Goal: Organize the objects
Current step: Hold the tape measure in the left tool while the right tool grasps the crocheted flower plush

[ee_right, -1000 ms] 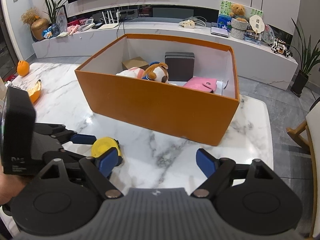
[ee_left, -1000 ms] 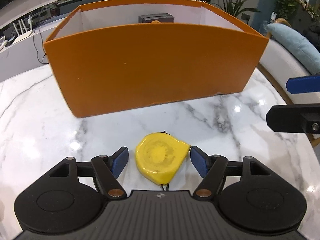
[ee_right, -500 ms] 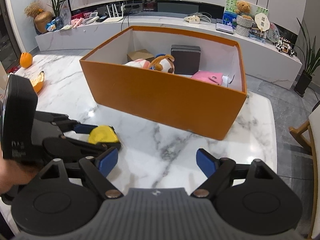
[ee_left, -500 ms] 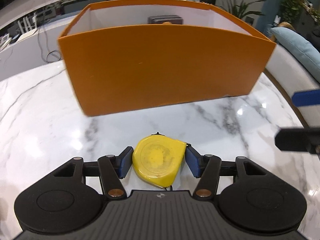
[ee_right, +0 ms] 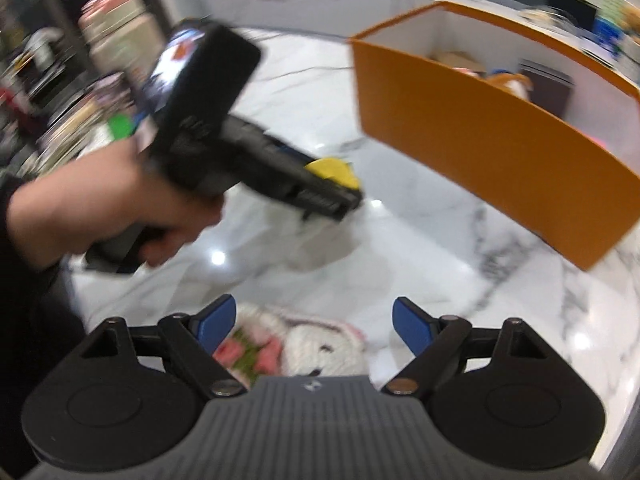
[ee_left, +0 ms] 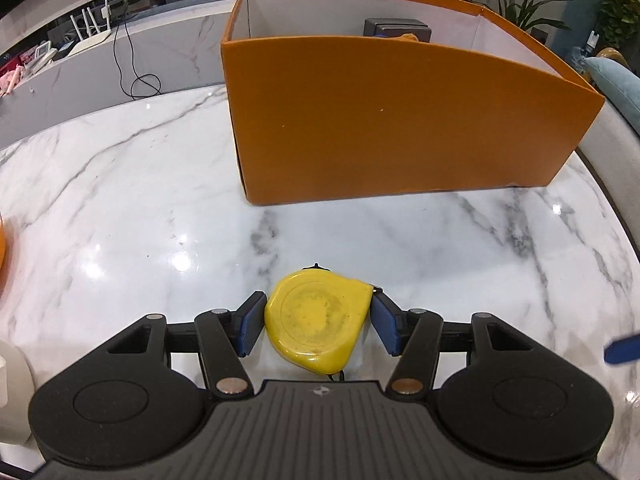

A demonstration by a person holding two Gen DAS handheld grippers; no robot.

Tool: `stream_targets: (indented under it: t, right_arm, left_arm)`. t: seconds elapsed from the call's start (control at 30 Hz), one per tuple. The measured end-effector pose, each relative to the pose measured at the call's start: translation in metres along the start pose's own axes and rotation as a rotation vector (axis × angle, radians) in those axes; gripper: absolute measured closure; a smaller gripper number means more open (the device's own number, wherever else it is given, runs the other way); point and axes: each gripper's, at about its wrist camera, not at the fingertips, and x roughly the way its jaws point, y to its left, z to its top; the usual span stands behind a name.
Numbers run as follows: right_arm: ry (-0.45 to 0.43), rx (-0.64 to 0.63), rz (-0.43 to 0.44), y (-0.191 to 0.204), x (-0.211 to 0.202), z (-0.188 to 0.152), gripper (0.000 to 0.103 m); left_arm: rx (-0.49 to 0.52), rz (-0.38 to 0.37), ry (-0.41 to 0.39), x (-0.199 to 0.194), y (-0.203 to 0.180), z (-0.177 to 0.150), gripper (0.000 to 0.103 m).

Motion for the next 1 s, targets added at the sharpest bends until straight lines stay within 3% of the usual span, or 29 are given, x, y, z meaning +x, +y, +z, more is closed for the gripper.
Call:
stream_targets:
  t: [0.17,0.4,0.5,0.7,0.9,1.0]
  right_arm:
    - [0.019,-0.192,0.124,0.014,-0.013,-0.014,0.017]
    - [0.082,-0.476,0.013,0.051,0.014,-0.037,0.014]
    - [0.060,-0.560,-0.052,0.062,0.027,-0.043,0.014]
    - [0.075,-0.461,-0.101,0.049,0.029,-0.028,0.024]
    - [0.099,-0.185,-0.345,-0.016,0.023,-0.014,0.025]
    - [0.113,-0.013,-0.398,-0.040,0.019,-0.008,0.022]
  left_arm:
    - [0.004,-0.001,0.012,0.000,0.000,0.000,0.036]
    - [0.002,-0.004,0.024,-0.002,0.004,-0.001,0.036]
    - [0.002,-0.004,0.023,-0.002,0.005,-0.002,0.036]
    - [0.003,-0.006,0.028,-0.003,0.006,-0.002,0.036]
    - [0.004,-0.005,0.028,-0.003,0.006,-0.003,0.036]
    - [0.013,0.002,0.029,-0.003,0.005,-0.003,0.036]
